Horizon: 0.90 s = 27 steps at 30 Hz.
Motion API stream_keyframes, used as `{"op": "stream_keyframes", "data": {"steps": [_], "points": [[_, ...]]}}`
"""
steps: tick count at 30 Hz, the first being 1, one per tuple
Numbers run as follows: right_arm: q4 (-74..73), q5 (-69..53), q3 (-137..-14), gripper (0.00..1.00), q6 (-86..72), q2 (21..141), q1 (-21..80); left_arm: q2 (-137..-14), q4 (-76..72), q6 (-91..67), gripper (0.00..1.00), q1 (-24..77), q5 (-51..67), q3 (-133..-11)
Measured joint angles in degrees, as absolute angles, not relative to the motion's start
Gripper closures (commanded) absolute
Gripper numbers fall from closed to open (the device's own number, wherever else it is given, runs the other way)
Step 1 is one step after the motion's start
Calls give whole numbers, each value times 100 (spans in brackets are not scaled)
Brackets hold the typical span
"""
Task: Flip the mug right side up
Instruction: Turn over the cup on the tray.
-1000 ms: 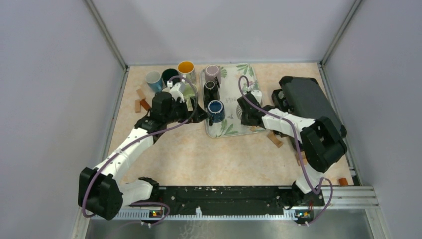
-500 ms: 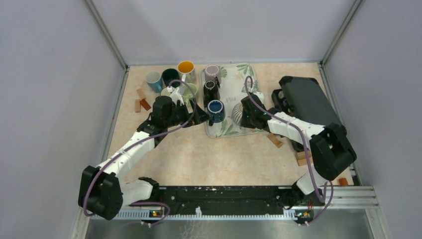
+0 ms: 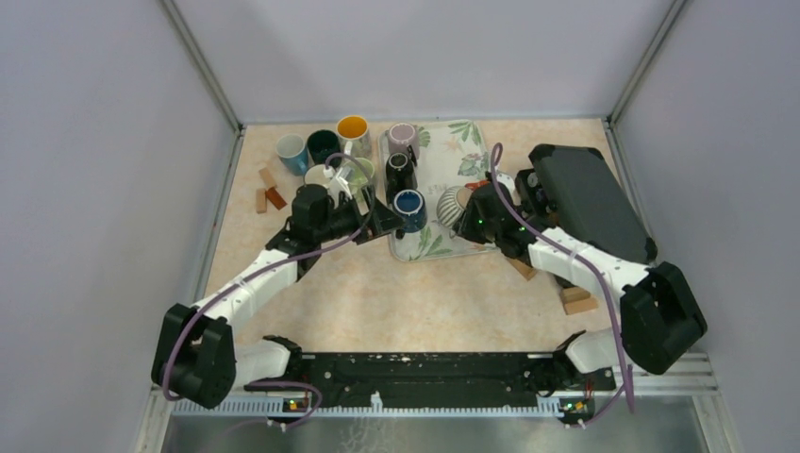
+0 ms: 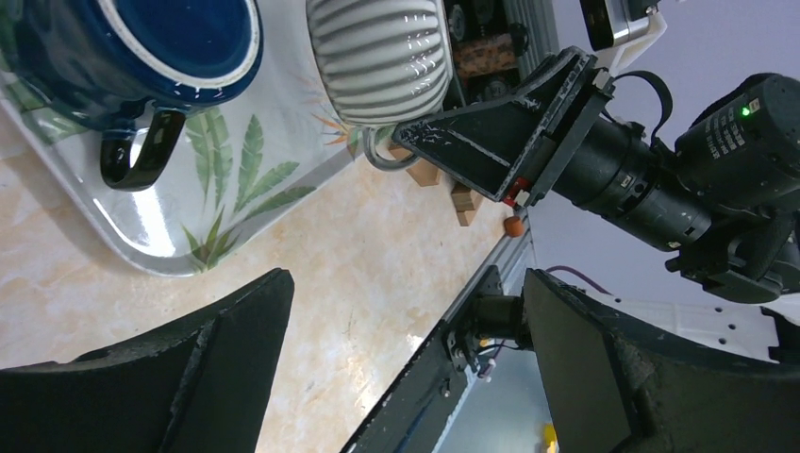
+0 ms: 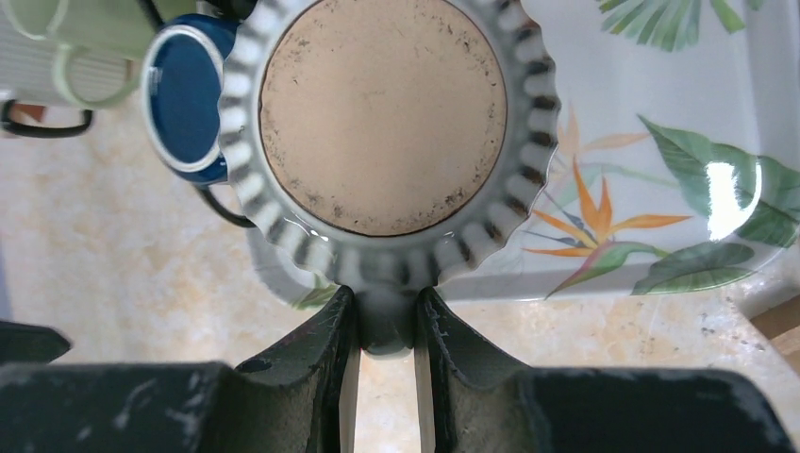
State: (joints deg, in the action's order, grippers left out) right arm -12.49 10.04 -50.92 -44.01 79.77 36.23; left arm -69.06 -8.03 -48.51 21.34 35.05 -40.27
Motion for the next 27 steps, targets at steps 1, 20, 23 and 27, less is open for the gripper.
{"op": "stream_keyframes", "data": {"steps": [1,20,23,27], "points": [[-1194,976,-5052,100,-4438,7907,3623,-6932,-871,-4904,2,2134,3538,-4027],[1168,-576,-4910,100,-5332,7360,3625,-7365,-1942,-5610,3,2102,4189,-4300],[1592,-803,-4912,100,-5522,7437,3625,-7384,-2226,-5808,5,2097,4296,-4318],[2038,-1070,-4912,100,-5776,7561,3627,-7496,-2672,-6143,10,2082,4431,-4318]]}}
